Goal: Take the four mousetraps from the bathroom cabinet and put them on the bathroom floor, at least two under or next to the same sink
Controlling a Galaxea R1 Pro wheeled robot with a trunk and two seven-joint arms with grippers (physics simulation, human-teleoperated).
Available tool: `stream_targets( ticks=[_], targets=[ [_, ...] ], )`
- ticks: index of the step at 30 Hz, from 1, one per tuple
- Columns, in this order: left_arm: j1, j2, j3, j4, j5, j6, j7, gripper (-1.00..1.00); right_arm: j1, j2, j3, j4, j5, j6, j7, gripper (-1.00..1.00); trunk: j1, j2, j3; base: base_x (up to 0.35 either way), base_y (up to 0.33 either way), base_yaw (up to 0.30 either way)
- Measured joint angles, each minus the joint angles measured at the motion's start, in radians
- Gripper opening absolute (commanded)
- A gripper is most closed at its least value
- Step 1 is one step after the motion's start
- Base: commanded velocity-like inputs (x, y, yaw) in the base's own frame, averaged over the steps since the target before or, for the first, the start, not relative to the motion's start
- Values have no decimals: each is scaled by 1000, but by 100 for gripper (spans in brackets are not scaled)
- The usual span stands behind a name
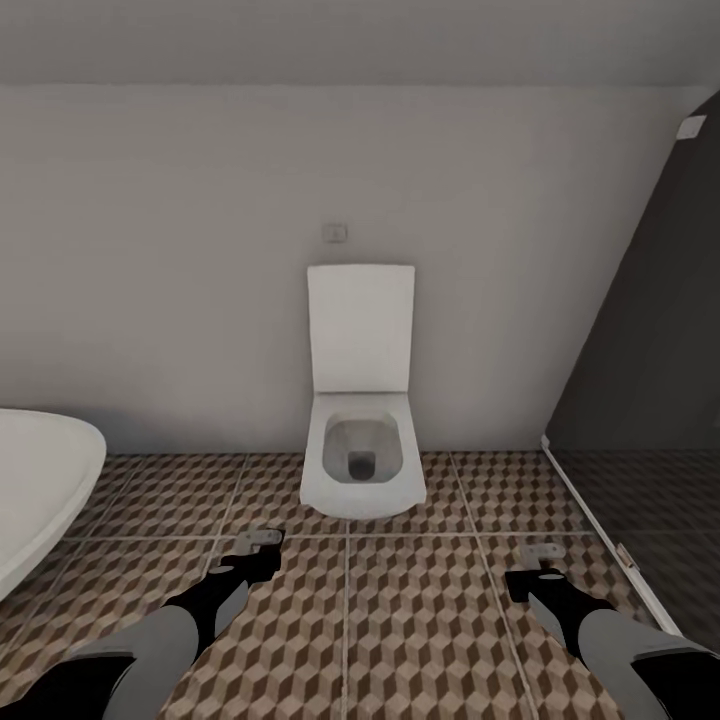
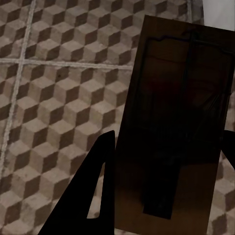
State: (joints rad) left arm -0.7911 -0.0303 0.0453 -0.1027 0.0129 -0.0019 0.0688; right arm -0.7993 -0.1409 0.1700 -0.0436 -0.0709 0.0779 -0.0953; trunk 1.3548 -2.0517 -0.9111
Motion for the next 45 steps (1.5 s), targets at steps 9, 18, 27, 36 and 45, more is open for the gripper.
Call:
stream_targets(
  ticks=[9,18,27,36,45],
  targets=[
    [0,-1,-1,-1,-1,-6,0,-100,0,-1,-1,0,-1,-1,0,-100,0,0,0,0,0,70],
    [0,-1,0,-1,-1,-7,0,-100,0,-1,-1,0,-1,-2,0,-100,0,0,0,0,0,215],
    [0,-1,0,0,-1,-7,1,-100,0,-2,-1,0,-1,-2,0,-100,0,0,0,0,0,34],
    [0,0,0,0,-1,-7,1,-100,0,-2,-1,0,-2,-2,2,-100,0,0,0,0,0,2],
    [0,-1,0,0,-1,-7,1,-100,0,-2,-2,0,-3,-2,10,-100,0,0,-10,0,0,8]
  ],
)
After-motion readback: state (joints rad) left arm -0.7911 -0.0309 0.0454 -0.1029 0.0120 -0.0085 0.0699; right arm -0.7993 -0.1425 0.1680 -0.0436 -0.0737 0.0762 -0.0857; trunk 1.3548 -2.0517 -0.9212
